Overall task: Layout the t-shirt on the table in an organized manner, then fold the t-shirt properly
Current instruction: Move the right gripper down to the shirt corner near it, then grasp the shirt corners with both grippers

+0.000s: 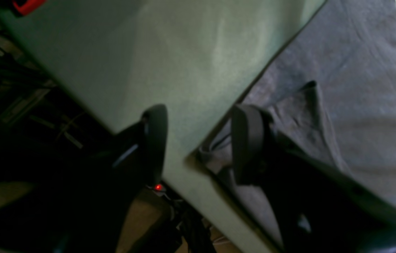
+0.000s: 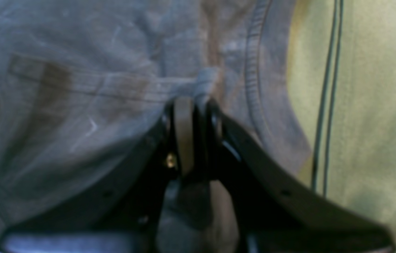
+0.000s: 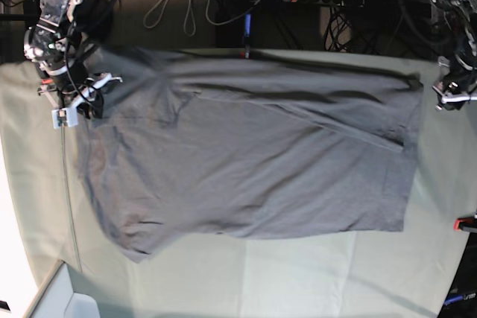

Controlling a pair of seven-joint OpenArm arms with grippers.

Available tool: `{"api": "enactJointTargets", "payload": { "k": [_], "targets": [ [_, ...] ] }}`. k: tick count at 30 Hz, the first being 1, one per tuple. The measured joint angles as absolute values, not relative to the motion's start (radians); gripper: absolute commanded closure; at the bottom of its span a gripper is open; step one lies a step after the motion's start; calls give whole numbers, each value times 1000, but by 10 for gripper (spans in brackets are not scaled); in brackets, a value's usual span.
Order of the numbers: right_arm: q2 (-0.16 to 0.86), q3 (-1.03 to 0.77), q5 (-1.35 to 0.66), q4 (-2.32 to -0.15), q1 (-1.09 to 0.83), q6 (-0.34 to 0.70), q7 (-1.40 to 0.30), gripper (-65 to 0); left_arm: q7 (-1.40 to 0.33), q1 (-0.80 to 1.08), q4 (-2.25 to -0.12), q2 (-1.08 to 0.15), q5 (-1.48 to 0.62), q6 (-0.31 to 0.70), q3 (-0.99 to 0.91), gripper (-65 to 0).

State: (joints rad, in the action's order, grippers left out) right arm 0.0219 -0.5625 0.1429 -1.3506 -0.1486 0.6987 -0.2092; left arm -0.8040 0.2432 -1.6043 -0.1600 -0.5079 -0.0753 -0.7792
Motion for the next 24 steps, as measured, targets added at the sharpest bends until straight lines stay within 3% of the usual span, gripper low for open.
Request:
{"api": "enactJointTargets", "payload": {
  "k": [4,24],
  "targets": [
    [22,-562,142,-1351,-151,699,-206,0,-804,243,-1604,-160,-508,-75,-779,-289],
    [19,-560,147,-1404,-6,699,-209,0,-805,243,-1605,-166,-508,-75,-782,-289]
  ]
}}
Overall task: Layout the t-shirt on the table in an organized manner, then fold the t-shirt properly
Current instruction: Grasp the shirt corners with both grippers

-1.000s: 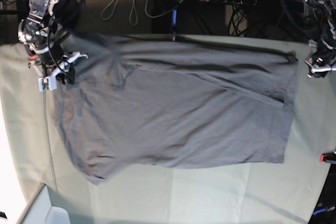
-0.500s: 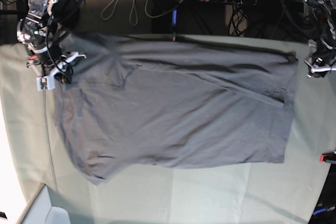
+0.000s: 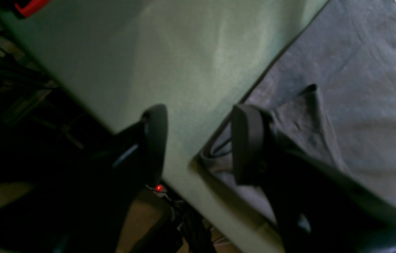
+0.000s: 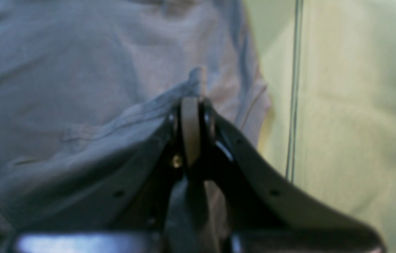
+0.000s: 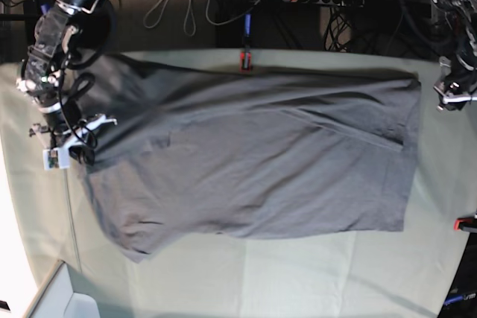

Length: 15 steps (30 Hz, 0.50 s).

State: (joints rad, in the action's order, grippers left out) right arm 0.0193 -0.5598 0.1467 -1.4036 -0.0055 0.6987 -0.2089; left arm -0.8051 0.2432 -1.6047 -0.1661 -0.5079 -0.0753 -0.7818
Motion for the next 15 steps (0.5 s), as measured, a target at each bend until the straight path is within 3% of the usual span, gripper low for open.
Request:
{"api": "enactJointTargets", "payload": {
  "k": [5,15],
  "targets": [
    [19,-560,147,-1403,14,699,-211,0,-804,234,-1611,-162,-513,-76,-782,-289],
    [19,-489,151,-1402,-20,699,-216,0,-807,38,-1567,-89,-501,-76,-744,-289]
  ]
}}
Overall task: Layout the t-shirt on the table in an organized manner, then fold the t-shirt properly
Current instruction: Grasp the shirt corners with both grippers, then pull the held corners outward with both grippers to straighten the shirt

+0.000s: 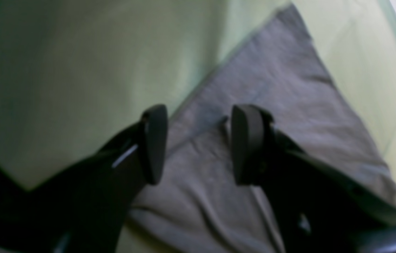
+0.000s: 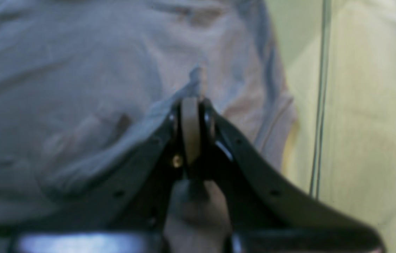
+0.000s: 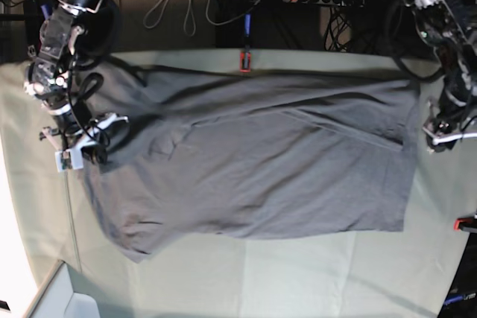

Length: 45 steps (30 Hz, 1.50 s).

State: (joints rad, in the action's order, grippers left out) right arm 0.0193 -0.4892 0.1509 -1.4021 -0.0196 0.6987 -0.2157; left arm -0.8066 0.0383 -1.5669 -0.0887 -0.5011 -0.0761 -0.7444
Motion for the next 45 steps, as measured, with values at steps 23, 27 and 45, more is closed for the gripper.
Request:
{"api": "enactJointTargets", "payload": {
  "k": [23,27,45],
  "targets": [
    [22,-484,150,-1401,-20,699,-212,0,-638,-134,-1164,-76,-367,-86,-619,-287],
    [23,-483,150,-1401,-20,699,-212,0,-631,-157,-1113,-72,-360,-83,-616,-287],
    [24,-483,150,-1401,-11,699,-213,0,-649,-178,-1084,-97,-367,-82,-619,0]
  ]
}}
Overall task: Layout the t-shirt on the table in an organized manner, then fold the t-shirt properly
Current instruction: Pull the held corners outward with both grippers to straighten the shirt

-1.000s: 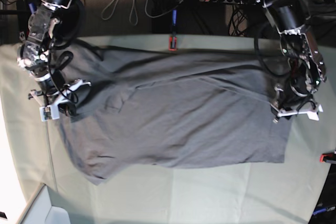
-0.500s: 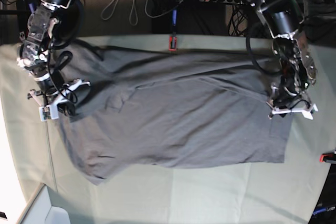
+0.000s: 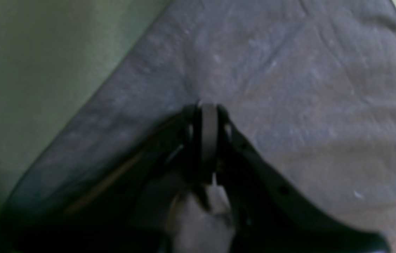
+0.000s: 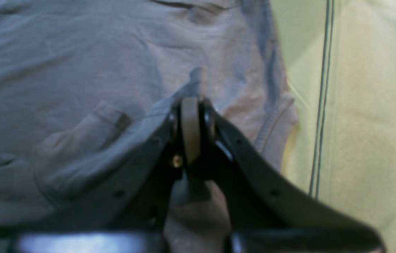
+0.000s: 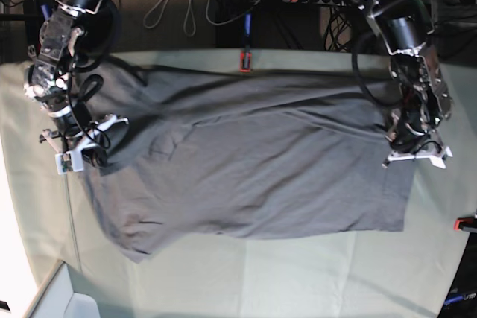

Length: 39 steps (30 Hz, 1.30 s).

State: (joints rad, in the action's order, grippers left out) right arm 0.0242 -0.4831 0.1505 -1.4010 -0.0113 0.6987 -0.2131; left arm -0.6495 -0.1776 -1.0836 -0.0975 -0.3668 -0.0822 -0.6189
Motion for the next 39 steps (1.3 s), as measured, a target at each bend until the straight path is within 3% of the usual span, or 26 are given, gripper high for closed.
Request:
{"api": "enactJointTargets", "payload": {
  "k": [39],
  "targets": [
    [31,-408,153,-1328,176,699,-216,0,-646,-195,-1163,-133,-367,-83,-621,0]
  ]
}}
